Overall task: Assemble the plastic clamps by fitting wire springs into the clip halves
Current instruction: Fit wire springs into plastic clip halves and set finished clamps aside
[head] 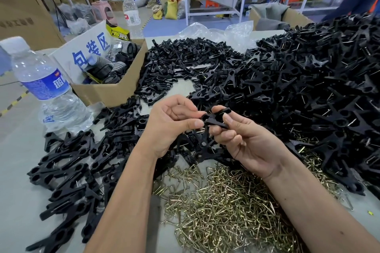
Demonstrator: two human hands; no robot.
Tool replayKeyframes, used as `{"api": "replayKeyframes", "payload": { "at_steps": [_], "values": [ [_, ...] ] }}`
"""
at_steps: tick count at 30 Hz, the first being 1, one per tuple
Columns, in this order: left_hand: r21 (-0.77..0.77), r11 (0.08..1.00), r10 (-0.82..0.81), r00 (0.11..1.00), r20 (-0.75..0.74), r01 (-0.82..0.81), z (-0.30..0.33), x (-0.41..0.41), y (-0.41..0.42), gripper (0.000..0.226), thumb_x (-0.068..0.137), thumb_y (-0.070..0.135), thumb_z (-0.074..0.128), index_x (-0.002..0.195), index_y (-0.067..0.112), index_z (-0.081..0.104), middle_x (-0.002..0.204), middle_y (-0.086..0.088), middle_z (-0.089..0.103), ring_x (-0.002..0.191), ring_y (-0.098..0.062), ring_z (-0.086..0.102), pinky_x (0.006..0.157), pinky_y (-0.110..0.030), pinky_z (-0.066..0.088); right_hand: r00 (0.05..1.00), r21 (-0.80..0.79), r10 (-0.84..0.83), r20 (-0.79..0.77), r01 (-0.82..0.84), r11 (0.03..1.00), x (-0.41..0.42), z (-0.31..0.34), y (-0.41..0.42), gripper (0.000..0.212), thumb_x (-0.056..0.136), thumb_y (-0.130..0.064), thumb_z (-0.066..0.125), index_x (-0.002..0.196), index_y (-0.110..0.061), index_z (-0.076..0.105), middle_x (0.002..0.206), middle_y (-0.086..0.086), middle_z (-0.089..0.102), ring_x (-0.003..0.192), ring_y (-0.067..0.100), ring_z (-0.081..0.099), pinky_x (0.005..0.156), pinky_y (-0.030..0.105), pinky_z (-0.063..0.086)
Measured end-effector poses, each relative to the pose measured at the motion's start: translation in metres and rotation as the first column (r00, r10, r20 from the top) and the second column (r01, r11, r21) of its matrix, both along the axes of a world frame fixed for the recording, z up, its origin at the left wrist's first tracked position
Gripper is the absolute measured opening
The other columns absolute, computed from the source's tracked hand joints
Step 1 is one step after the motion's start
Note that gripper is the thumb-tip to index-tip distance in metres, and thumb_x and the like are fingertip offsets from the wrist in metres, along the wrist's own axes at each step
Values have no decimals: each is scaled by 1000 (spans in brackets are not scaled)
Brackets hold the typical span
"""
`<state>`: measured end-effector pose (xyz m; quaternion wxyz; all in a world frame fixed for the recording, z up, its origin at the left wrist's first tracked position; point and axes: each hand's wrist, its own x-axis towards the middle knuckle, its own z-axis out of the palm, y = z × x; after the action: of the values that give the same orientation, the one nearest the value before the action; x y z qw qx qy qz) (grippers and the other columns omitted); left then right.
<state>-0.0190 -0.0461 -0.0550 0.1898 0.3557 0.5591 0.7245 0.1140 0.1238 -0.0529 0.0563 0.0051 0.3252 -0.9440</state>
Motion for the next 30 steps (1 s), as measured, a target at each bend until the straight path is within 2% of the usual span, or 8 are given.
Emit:
{"api": "replayKeyframes", "payload": {
  "at_steps": [5, 11, 13, 17, 19, 21, 25, 30],
  "values": [
    [6, 999, 42, 998, -45, -42, 2, 3, 3, 32, 61, 12, 95, 81, 27, 75, 81, -4, 79, 76, -12, 76, 71, -24, 59, 1000, 0, 6, 8, -6, 1000, 3, 2, 4, 45, 69, -8, 95, 110, -8, 77, 85, 14, 62, 58, 6, 58, 49, 11, 53],
    [-79, 964, 246, 964, -105, -255, 8, -8, 0, 23, 76, 9, 90, 88, 21, 74, 85, -9, 80, 82, -20, 78, 75, -26, 59, 957, 413, -273, -97, 288, 864, -3, 29, 11, 36, 81, -21, 76, 117, -20, 79, 79, 3, 71, 60, 6, 60, 50, 15, 51],
    [-222, 871, 403, 896, -187, -438, 11, -25, -1, 20, 80, 7, 88, 88, 17, 73, 80, -5, 79, 78, -20, 76, 73, -31, 61, 869, 551, -457, -191, 480, 682, -17, 50, 31, 36, 86, -21, 74, 122, -22, 77, 74, 0, 71, 58, 9, 60, 48, 19, 50],
    [-544, 560, 471, 780, -411, -625, 26, -58, 4, 17, 81, 9, 84, 82, 22, 73, 76, 6, 76, 72, -11, 72, 66, -28, 59, 581, 826, -687, -436, 562, -49, -57, 81, 72, 58, 92, -29, 80, 146, -20, 59, 72, 4, 73, 52, 16, 65, 54, 32, 58],
    [-680, 466, 338, 824, -455, -566, 33, -71, 12, 17, 81, 13, 86, 85, 22, 73, 85, 5, 76, 80, -11, 71, 66, -26, 55, 551, 825, -629, -548, 479, -298, -82, 85, 75, 50, 90, -28, 78, 137, -17, 65, 84, 6, 76, 65, 14, 71, 77, 37, 63],
    [-777, 429, 174, 887, -429, -460, 37, -80, 24, 22, 79, 20, 90, 93, 22, 73, 95, 0, 75, 90, -17, 71, 77, -32, 59, 661, 806, -468, -587, 424, -413, -112, 88, 60, 24, 89, -22, 77, 113, -21, 78, 80, -8, 73, 67, -3, 63, 83, 22, 57],
    [-872, 315, -53, 911, -410, -374, 42, -87, 43, 31, 76, 27, 93, 101, 20, 76, 104, -2, 75, 102, -22, 69, 88, -30, 54, 989, 754, 50, -141, 140, -642, -177, 80, 20, 25, 87, -12, 75, 107, -26, 81, 95, -9, 73, 90, 12, 68, 86, 23, 50],
    [-879, 267, -78, 900, -429, -396, 43, -103, 37, 31, 73, 20, 92, 100, 15, 78, 100, -7, 74, 98, -29, 68, 86, -38, 58, 935, 628, 125, 333, -121, -769, -224, 59, 6, 23, 84, -19, 81, 105, -11, 77, 89, 5, 72, 81, 24, 62, 65, 29, 45]
  ]
}}
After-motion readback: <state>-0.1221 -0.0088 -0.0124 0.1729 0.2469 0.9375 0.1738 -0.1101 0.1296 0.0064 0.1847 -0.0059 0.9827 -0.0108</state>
